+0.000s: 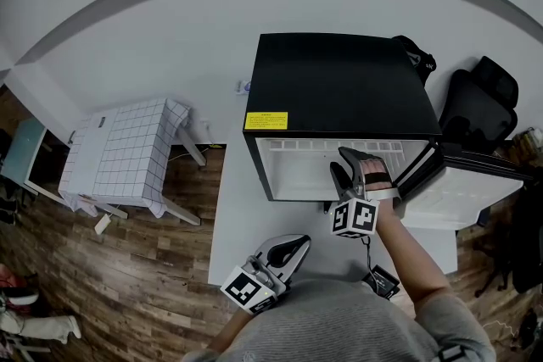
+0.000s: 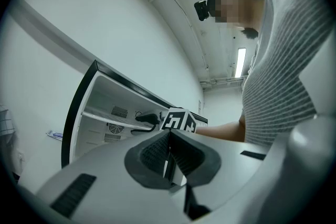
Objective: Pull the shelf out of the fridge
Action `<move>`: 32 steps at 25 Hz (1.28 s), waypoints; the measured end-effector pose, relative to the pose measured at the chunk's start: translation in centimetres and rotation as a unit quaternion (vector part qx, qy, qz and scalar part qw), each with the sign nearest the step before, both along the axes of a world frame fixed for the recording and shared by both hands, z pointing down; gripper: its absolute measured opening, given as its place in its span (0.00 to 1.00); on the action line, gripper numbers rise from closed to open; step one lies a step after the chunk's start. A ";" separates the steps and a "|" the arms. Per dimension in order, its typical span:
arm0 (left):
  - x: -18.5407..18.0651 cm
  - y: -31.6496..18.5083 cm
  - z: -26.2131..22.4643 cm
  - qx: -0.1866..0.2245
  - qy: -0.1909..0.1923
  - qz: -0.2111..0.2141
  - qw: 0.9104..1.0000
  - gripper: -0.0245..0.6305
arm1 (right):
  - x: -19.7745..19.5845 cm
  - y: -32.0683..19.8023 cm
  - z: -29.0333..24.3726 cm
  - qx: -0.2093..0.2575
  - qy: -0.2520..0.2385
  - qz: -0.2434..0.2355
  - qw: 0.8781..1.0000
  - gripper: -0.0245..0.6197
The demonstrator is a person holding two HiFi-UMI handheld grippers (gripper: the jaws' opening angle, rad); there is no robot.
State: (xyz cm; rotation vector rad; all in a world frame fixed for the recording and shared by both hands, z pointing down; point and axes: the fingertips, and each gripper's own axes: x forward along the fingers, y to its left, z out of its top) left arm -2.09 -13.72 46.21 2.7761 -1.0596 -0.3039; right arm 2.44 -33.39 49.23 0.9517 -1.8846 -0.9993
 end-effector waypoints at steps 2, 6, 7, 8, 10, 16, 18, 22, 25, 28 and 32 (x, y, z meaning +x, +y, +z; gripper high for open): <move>0.1 0.0 0.0 -0.001 0.002 0.001 1.000 0.05 | -0.1 -0.7 0.3 0.006 0.014 0.005 1.000 0.33; 0.3 -0.2 -0.5 0.007 0.004 0.003 1.000 0.05 | -0.2 -1.8 0.4 0.026 0.041 0.022 0.999 0.33; 0.3 -0.2 -0.8 0.013 0.005 0.003 1.000 0.05 | -0.2 -2.0 0.4 0.031 0.045 0.027 0.998 0.33; 0.2 -0.3 -0.7 0.014 0.002 0.002 1.000 0.05 | -0.2 -2.3 0.4 0.036 0.049 0.031 0.998 0.33; 0.2 -0.3 -0.5 0.013 0.000 0.001 1.000 0.05 | -0.3 -2.8 0.7 0.043 0.060 0.038 0.997 0.33; 0.3 -0.6 -1.3 0.017 0.011 0.003 1.000 0.05 | -0.3 -4.8 0.9 0.054 0.089 0.054 0.993 0.33; 0.2 -0.6 -1.2 0.015 0.009 0.002 1.000 0.05 | -0.4 -5.4 1.0 0.059 0.096 0.054 0.992 0.33; 0.1 -0.8 -1.1 0.015 0.010 0.000 1.000 0.05 | -1.3 -6.0 0.9 0.067 0.114 0.054 0.990 0.33; -0.1 -0.8 -1.2 0.015 0.011 -0.001 1.000 0.05 | -1.8 -6.6 0.9 0.072 0.121 0.054 0.989 0.33; -0.2 -0.9 -1.2 0.015 0.012 -0.002 1.000 0.05 | -2.2 -7.1 1.0 0.075 0.127 0.057 0.987 0.33; -0.3 -0.9 -1.0 0.011 0.012 -0.001 1.000 0.05 | -2.1 -7.9 1.7 0.074 0.138 0.058 0.986 0.33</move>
